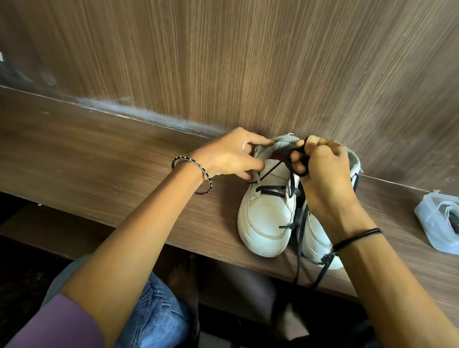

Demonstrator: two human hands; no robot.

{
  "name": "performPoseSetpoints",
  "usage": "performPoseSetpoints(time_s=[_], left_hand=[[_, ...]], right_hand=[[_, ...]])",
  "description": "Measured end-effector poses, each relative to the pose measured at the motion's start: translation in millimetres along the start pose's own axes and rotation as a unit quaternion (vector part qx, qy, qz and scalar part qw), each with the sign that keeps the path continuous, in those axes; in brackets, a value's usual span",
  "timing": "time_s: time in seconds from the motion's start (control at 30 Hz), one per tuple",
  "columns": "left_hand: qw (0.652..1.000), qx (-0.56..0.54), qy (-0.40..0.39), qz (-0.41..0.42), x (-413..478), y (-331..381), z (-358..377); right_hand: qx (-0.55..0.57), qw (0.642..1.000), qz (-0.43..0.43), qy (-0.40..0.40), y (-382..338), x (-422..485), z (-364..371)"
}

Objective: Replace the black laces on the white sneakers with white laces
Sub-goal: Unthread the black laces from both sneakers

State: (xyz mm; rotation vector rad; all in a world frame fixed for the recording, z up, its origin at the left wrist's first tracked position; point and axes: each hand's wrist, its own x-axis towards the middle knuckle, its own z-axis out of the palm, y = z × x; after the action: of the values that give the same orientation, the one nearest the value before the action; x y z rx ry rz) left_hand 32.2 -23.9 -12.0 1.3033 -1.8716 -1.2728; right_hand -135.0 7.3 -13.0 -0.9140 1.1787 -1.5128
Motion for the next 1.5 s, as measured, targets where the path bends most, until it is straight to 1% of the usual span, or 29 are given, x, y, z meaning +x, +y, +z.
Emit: performPoseSetpoints(time_s=[0.03, 0.07, 0.1, 0.13, 0.17, 0.2, 0.23, 0.3, 0.37, 0.43, 0.5, 0.67, 0.77, 0.87, 0.93, 1.03, 1.1, 1.13, 1.17, 1.23, 1.27, 1.33, 1.37, 1.4, 1.47, 1.5], left_hand=[[1.000, 0.001, 0.000, 0.000, 0, 0, 0], [1.000, 0.002, 0.001, -0.002, 0, 0, 0], [1.000, -0.001, 0.003, -0.003, -1, 1, 0], [1.000, -0.002, 0.002, -0.002, -2, 1, 0], [1.000, 0.000, 0.001, 0.003, -3, 2, 0], [1.000, 0.008, 0.001, 0.007, -4, 2, 1], [1.000, 0.017, 0.005, 0.011, -5, 3, 1], [0.999, 0.033, 0.015, 0.012, -5, 2, 0], [0.999, 0.035, 0.014, 0.000, -4, 1, 0], [1.000, 0.026, 0.007, -0.002, -5, 2, 0], [1.000, 0.022, 0.003, 0.001, -4, 1, 0], [1.000, 0.025, 0.010, -0.003, -3, 0, 0], [0.999, 0.037, 0.018, -0.004, -3, 0, 1], [0.998, 0.058, 0.025, -0.013, 0, -2, 1], [0.998, 0.061, 0.026, -0.018, 1, -3, 1], [0.998, 0.058, 0.019, -0.020, 0, -1, -1], [0.999, 0.044, 0.007, -0.018, -2, 1, 0], [0.999, 0.040, 0.003, -0.017, -2, 1, 0], [0.999, 0.042, 0.006, -0.018, -1, 0, 0], [0.998, 0.051, 0.018, -0.014, -1, -1, 1], [0.998, 0.059, 0.025, -0.012, 0, -1, 1], [0.993, 0.108, 0.036, -0.003, -3, 1, 2], [0.987, 0.153, 0.039, 0.006, -5, 3, 3], [0.978, 0.202, 0.043, 0.017, -6, 4, 5], [0.959, 0.275, 0.055, 0.039, -6, 6, 10], [0.953, 0.293, 0.062, 0.051, -6, 8, 11]], right_hand=[[-0.038, 0.999, -0.013, -0.013, -1, -2, -2], [-0.109, 0.993, -0.045, -0.031, -1, -3, -4], [-0.214, 0.970, -0.096, -0.061, -1, -3, -7], [-0.334, 0.924, -0.156, -0.105, -2, -3, -10], [-0.435, 0.862, -0.209, -0.153, -3, -3, -11], [-0.500, 0.807, -0.241, -0.199, -3, -3, -12], [-0.533, 0.773, -0.247, -0.240, -5, -4, -12], [-0.550, 0.743, -0.235, -0.302, -10, -5, -13], [-0.564, 0.717, -0.237, -0.334, -13, -5, -16], [-0.574, 0.703, -0.243, -0.341, -12, -3, -18], [-0.576, 0.705, -0.247, -0.332, -9, -1, -16], [-0.597, 0.713, -0.255, -0.265, 4, -4, -7], [-0.635, 0.696, -0.248, -0.227, 11, -9, 0], [-0.685, 0.666, -0.234, -0.179, 13, -14, 8], [-0.698, 0.659, -0.228, -0.164, 14, -15, 10], [-0.680, 0.681, -0.233, -0.140, 17, -13, 9], [-0.662, 0.701, -0.247, -0.097, 17, -11, 6], [-0.644, 0.718, -0.252, -0.075, 14, -10, 5], [-0.612, 0.745, -0.259, -0.057, 12, -8, 3], [-0.524, 0.814, -0.245, -0.049, 4, -3, -3], [-0.465, 0.856, -0.217, -0.057, 1, 0, -6], [-0.308, 0.939, -0.141, -0.067, -6, 4, -13], [-0.239, 0.963, -0.111, -0.058, -10, 6, -16], [-0.197, 0.975, -0.092, -0.049, -13, 9, -19], [-0.150, 0.985, -0.077, -0.048, -20, 11, -24], [-0.124, 0.988, -0.074, -0.057, -24, 12, -26]])
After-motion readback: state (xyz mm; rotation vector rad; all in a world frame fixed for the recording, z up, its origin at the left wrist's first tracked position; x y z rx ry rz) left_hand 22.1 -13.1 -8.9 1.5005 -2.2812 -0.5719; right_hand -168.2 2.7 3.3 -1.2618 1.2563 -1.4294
